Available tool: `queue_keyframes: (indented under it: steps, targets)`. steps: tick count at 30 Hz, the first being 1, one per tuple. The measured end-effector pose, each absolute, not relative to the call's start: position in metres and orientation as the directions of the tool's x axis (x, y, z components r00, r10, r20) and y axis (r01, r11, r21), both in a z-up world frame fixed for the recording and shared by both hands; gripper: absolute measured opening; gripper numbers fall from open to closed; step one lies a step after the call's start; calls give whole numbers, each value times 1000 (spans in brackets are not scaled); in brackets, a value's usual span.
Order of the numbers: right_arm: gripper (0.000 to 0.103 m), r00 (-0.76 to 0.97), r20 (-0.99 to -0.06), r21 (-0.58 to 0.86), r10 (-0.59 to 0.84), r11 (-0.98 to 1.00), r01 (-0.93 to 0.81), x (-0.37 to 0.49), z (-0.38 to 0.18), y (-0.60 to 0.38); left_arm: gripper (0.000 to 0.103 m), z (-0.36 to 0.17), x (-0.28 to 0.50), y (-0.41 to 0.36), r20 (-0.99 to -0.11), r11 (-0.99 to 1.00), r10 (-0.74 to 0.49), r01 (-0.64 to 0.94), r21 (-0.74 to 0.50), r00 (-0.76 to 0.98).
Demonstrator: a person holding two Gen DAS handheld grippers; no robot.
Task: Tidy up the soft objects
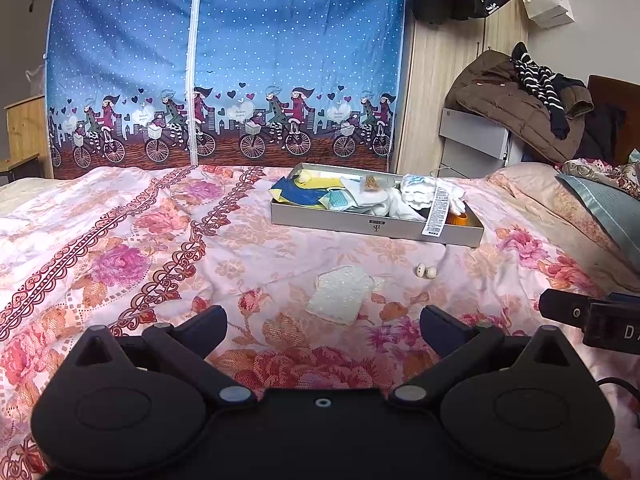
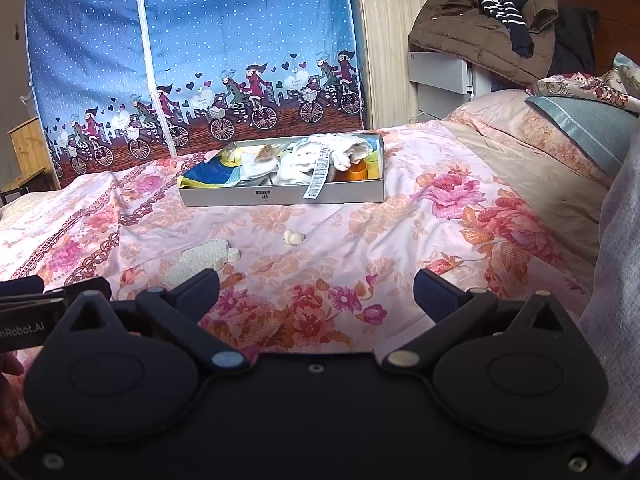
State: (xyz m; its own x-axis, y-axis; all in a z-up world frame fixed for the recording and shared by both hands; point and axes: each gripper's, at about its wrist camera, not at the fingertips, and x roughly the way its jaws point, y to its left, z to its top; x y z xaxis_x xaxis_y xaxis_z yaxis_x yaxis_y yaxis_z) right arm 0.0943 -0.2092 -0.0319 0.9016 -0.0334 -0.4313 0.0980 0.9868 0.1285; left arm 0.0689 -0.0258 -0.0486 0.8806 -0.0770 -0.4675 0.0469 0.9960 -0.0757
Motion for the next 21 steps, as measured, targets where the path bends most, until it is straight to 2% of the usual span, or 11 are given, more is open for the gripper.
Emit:
queue_keyframes:
  steps: [21]
  targets:
    - [103, 884, -467, 153, 1, 985, 80, 100, -36, -207, 102, -51, 71, -26, -473, 998, -64, 43, -55, 879]
